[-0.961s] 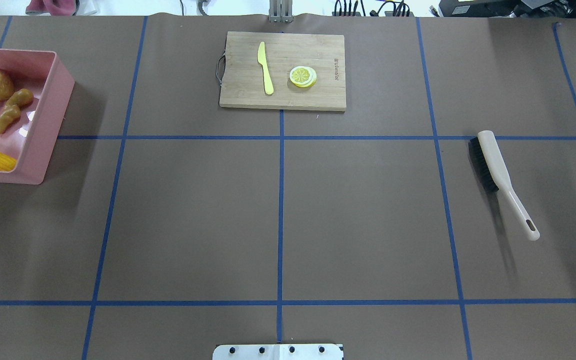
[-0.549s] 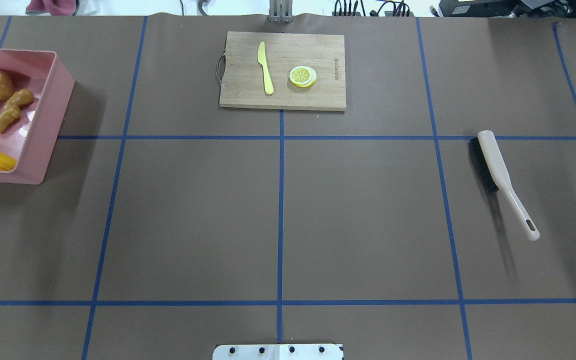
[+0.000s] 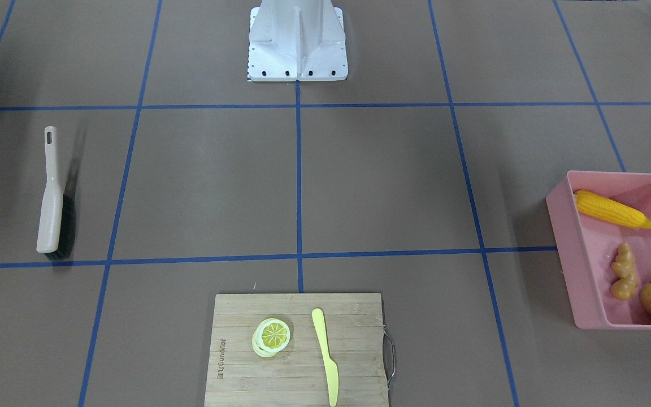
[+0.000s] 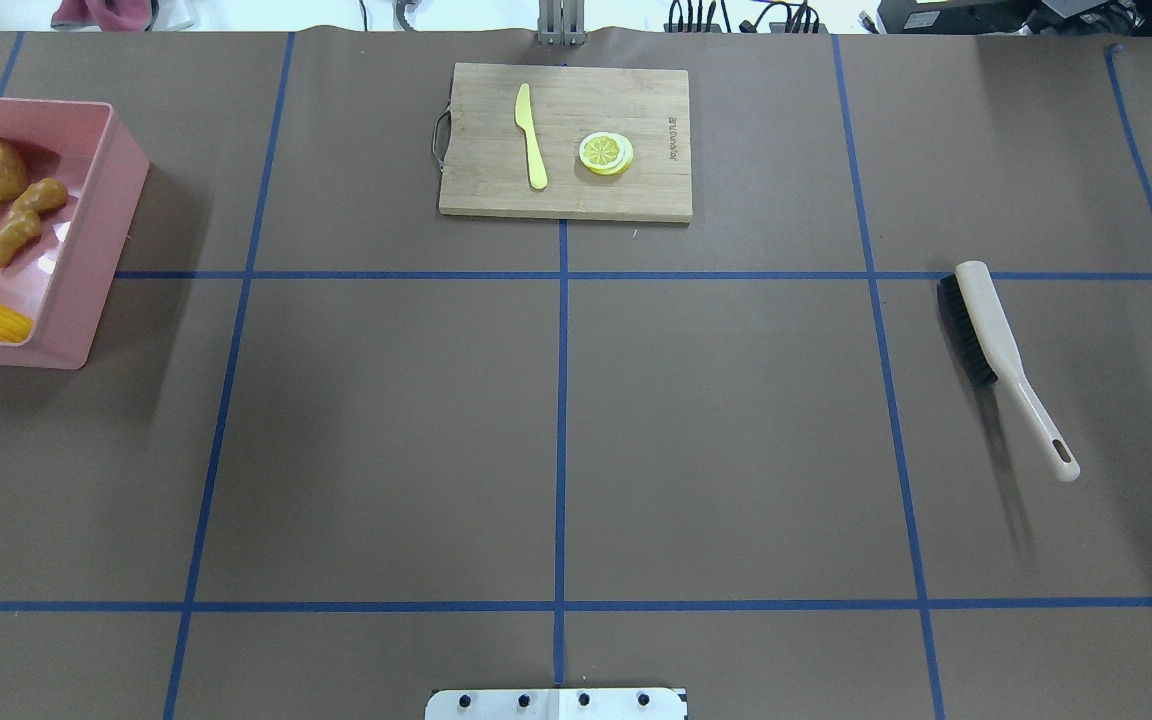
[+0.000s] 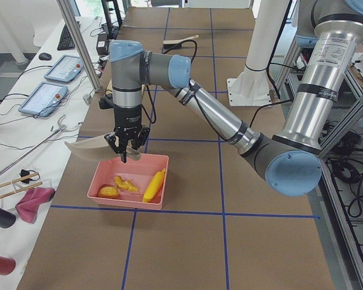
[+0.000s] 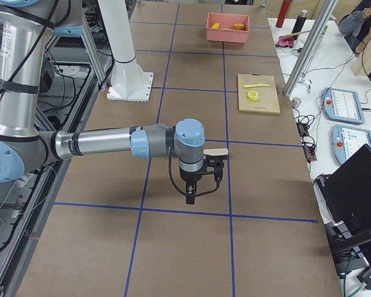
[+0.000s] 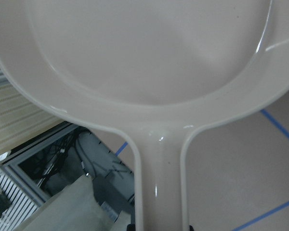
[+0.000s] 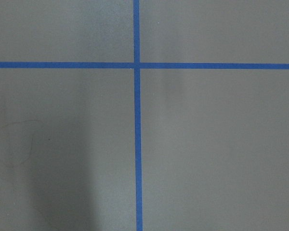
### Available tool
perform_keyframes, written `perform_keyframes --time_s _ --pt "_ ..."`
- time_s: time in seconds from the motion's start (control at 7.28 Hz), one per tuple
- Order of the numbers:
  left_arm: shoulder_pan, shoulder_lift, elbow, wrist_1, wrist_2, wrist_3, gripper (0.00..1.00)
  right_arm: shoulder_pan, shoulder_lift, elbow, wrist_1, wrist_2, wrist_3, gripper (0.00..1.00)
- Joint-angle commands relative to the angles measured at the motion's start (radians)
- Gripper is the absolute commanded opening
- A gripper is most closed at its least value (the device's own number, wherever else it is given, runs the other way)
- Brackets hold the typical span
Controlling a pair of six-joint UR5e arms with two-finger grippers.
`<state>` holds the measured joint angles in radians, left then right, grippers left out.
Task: Sweep and dump trash into bin
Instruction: 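Bring the empty dustpan back down onto the table with the left gripper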
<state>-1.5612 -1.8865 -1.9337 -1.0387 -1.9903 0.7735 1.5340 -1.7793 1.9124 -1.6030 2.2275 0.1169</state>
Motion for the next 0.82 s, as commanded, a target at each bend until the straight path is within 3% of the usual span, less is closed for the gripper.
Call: perform_keyframes --time_s 0.0,0.69 --pt "0.151 -0.042 -0.001 -0.131 -0.083 -0.020 0.00 0.000 0.000 -0.001 0.000 -0.002 0.000 1.00" --pt "0.574 -0.037 0.010 -0.381 -0.139 -0.020 0.00 0.000 0.000 -0.001 0.000 -0.005 0.001 1.00"
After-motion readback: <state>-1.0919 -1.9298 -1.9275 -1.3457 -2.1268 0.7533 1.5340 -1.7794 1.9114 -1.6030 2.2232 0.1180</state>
